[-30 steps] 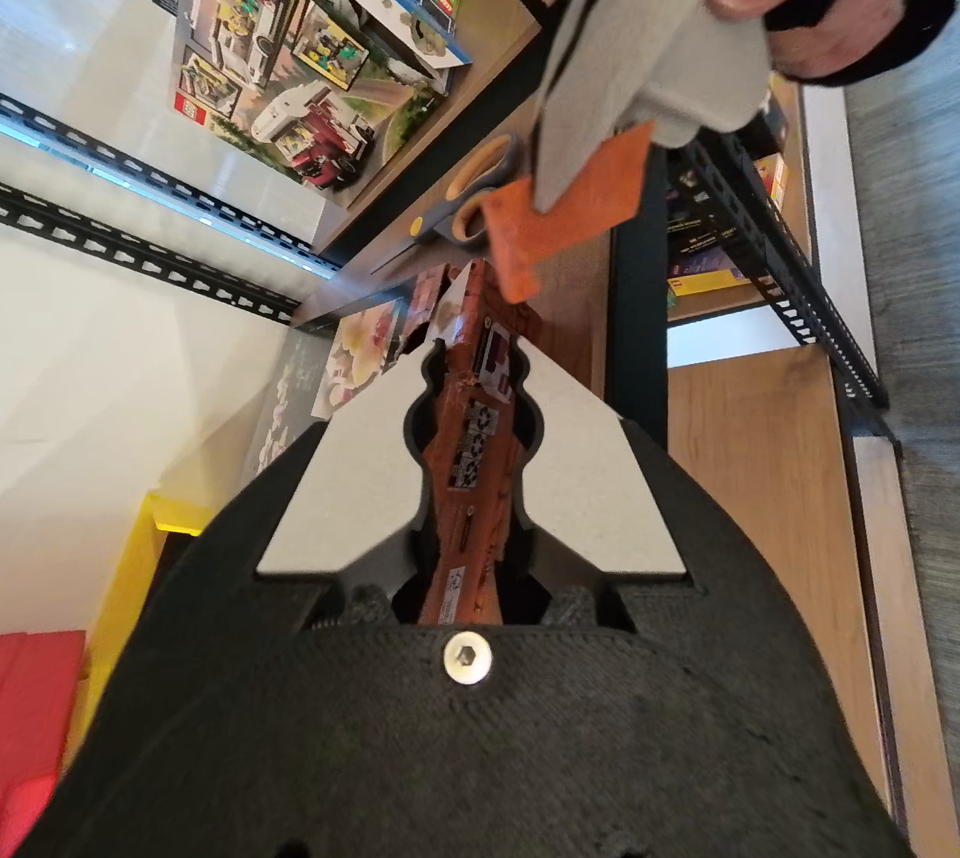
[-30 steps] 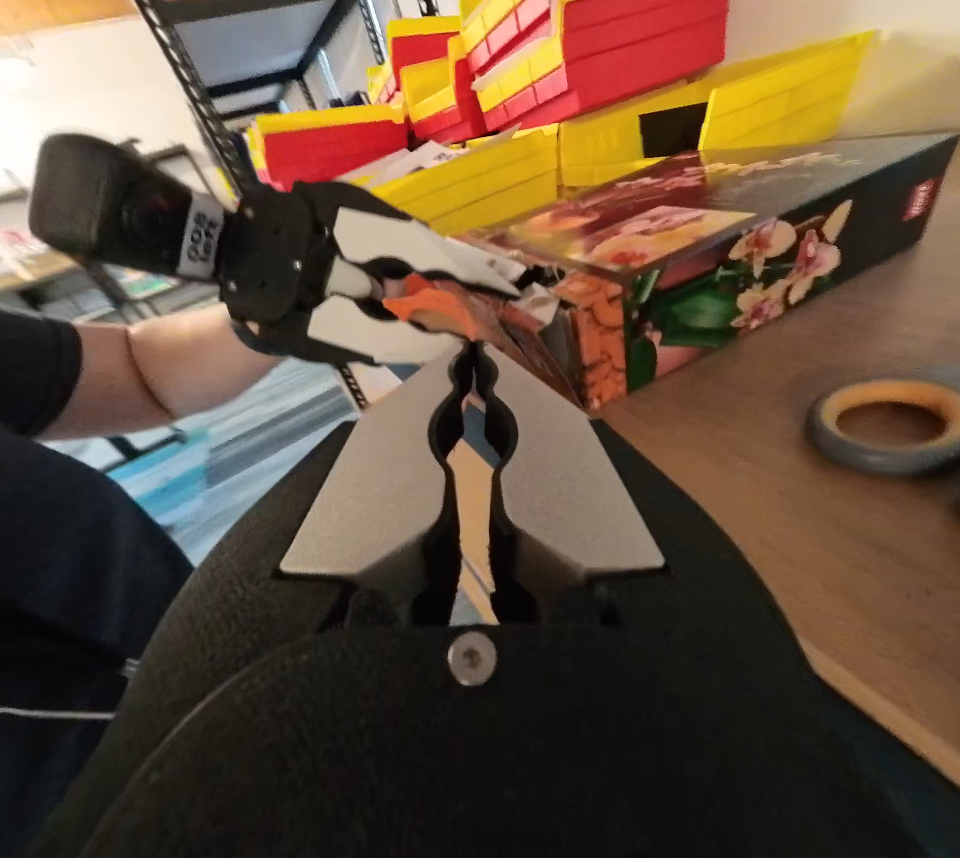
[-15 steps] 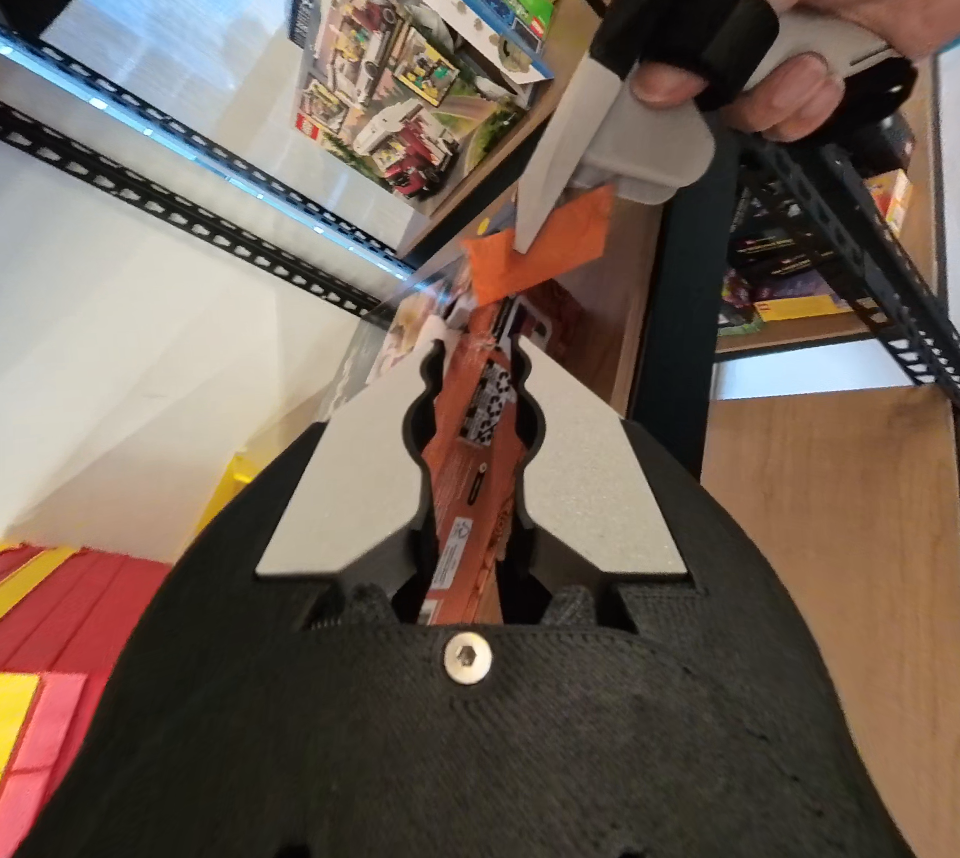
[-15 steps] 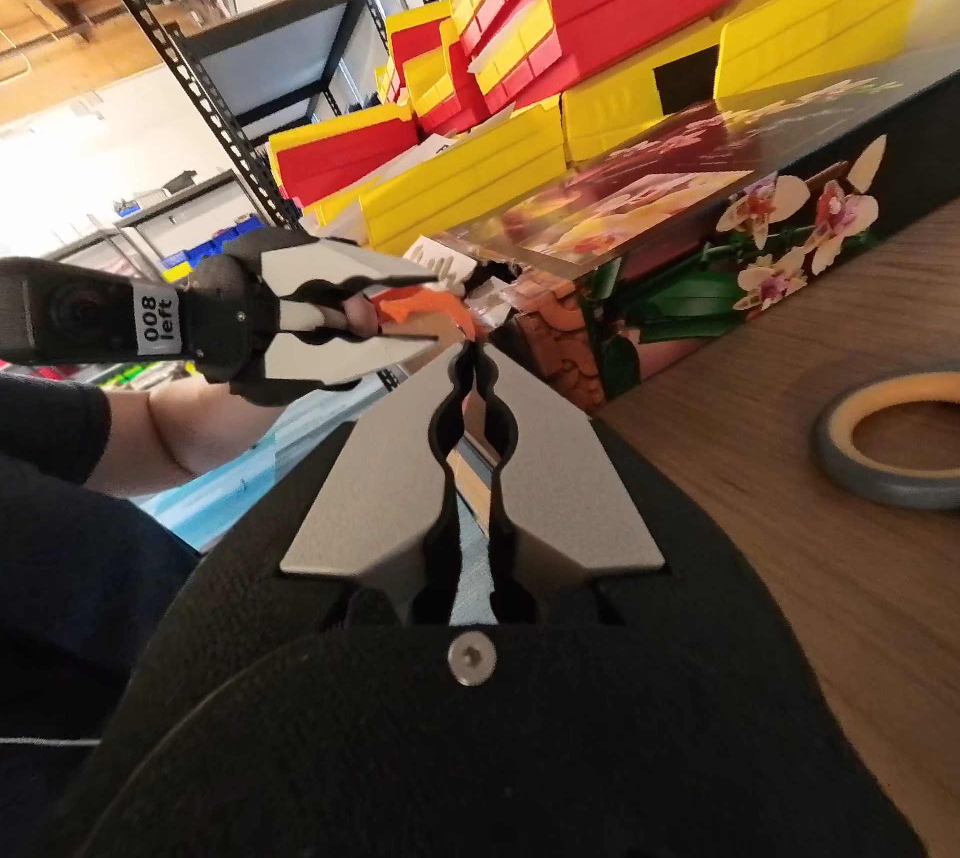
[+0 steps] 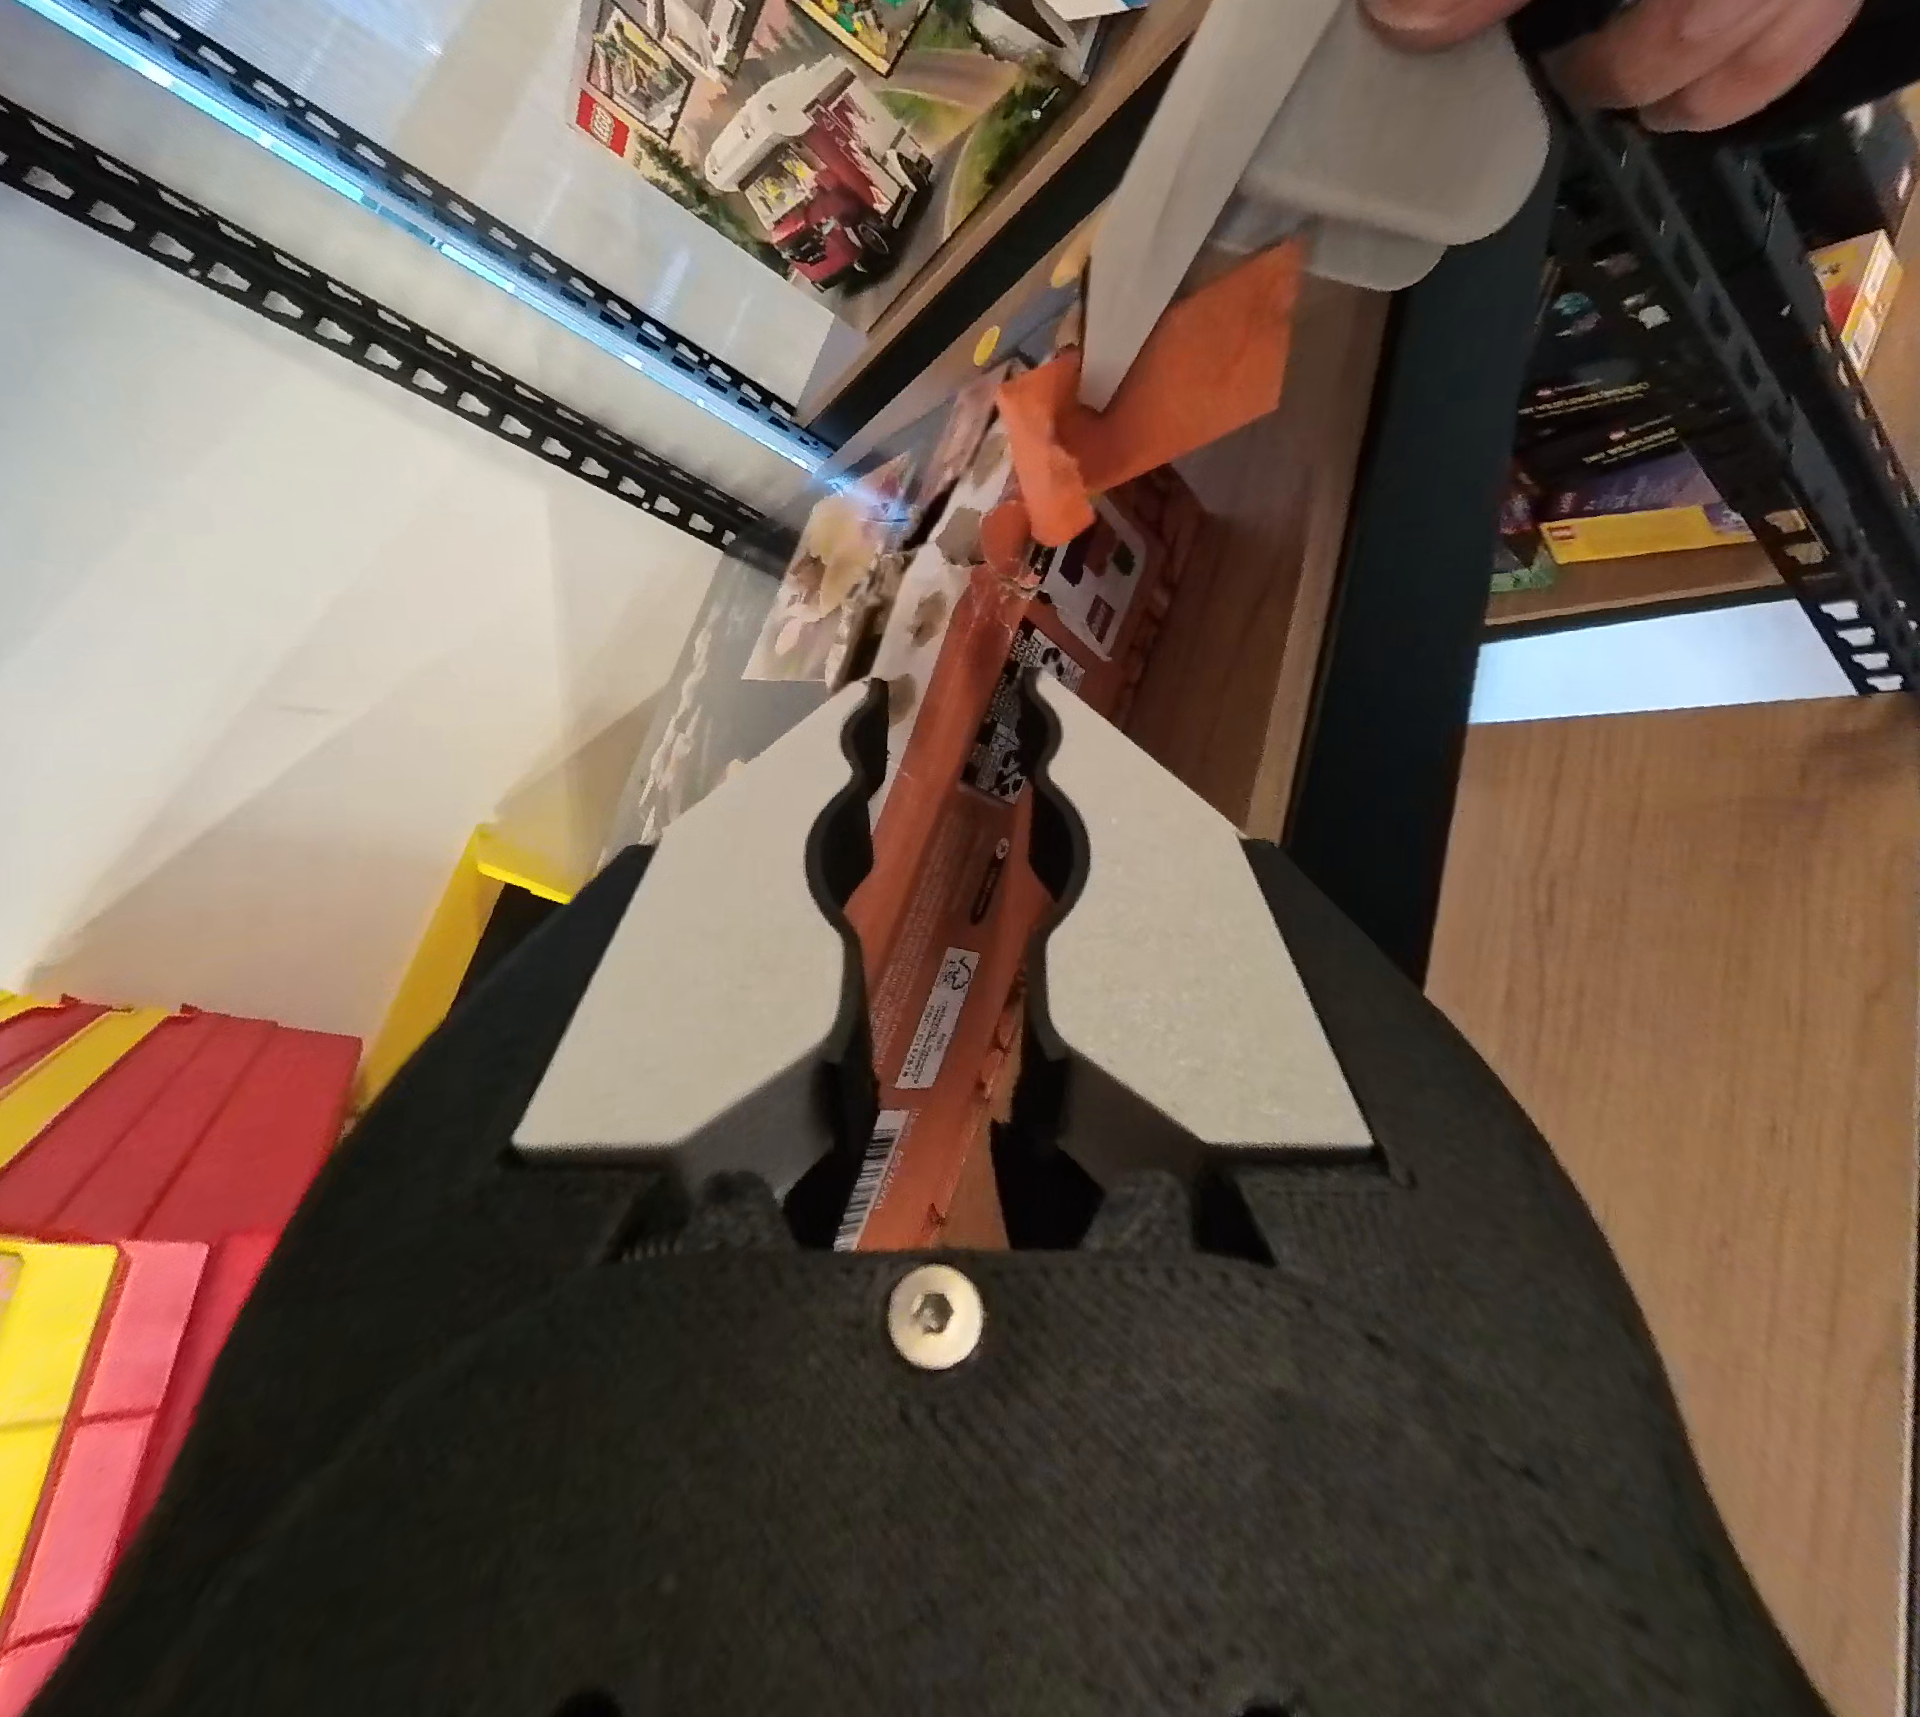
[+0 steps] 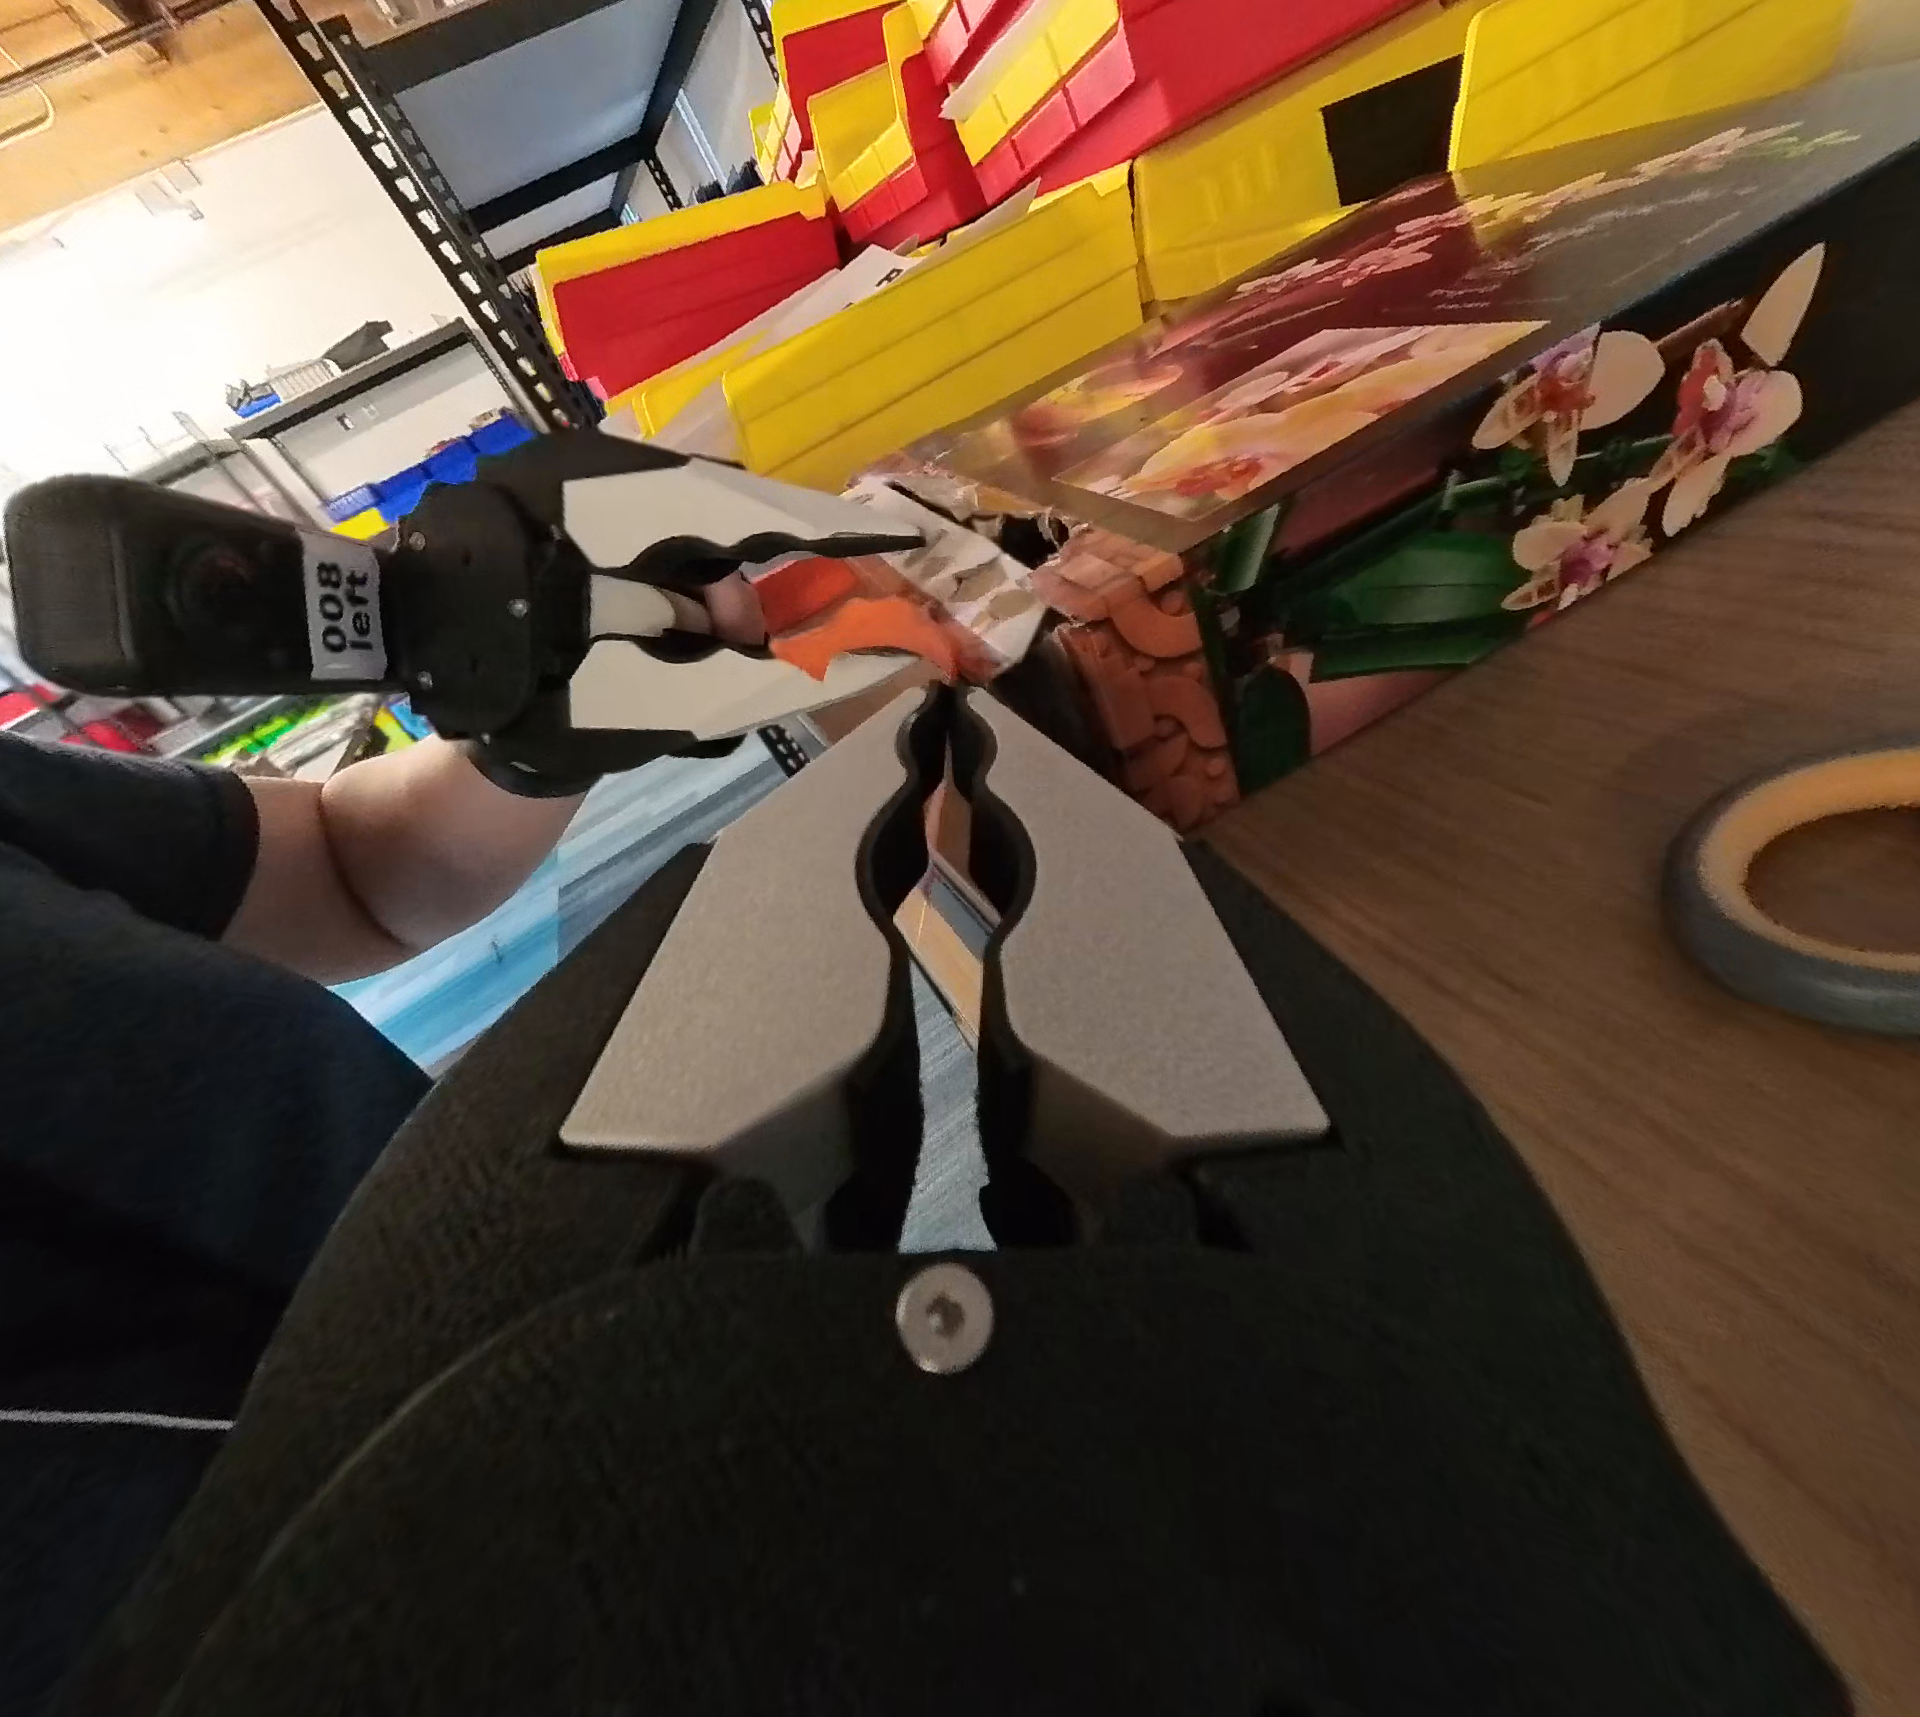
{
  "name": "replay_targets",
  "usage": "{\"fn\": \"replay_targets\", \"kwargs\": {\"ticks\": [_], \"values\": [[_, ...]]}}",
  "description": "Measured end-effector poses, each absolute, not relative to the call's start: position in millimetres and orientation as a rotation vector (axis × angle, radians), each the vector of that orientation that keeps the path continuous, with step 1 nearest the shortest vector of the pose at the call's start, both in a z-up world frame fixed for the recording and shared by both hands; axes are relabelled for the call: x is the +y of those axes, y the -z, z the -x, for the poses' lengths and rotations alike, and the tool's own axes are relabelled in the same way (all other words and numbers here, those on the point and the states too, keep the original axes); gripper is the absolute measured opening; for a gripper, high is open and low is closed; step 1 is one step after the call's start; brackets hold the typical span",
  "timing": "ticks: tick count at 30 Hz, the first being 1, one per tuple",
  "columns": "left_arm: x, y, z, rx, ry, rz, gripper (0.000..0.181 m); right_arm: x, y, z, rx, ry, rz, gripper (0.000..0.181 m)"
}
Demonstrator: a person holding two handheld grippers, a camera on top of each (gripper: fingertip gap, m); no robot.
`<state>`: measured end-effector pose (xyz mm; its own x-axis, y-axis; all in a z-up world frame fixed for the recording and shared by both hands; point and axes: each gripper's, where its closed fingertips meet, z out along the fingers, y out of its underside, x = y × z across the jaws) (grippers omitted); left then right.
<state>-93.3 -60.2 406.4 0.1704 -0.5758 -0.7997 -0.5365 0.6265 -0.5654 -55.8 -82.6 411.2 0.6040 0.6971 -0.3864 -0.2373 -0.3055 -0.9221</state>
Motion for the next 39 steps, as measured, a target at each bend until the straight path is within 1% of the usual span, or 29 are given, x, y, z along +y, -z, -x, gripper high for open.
{"fn": "replay_targets", "kwargs": {"ticks": [5,7,13,21,31,38,39], "values": [[-57,-402,90,1.550,0.072,1.082,0.025,-81,-413,54,-0.357,-1.005,1.638,0.000],[-57,-405,90,1.565,0.087,1.099,0.021,-81,-413,54,-0.355,-1.002,1.642,0.000],[-56,-404,90,1.556,0.080,1.077,0.025,-84,-416,55,-0.356,-1.012,1.638,0.000],[-53,-406,91,1.523,0.122,1.115,0.023,-77,-417,54,-0.466,-0.736,1.706,0.000],[-51,-406,89,1.521,0.152,1.159,0.022,-68,-421,51,-0.465,-0.672,1.710,0.000],[-52,-411,93,1.480,0.060,1.062,0.021,-66,-421,50,-0.433,-0.722,1.715,0.000],[-53,-411,95,1.475,0.056,1.051,0.018,-65,-421,50,-0.434,-0.721,1.716,0.000]]}}
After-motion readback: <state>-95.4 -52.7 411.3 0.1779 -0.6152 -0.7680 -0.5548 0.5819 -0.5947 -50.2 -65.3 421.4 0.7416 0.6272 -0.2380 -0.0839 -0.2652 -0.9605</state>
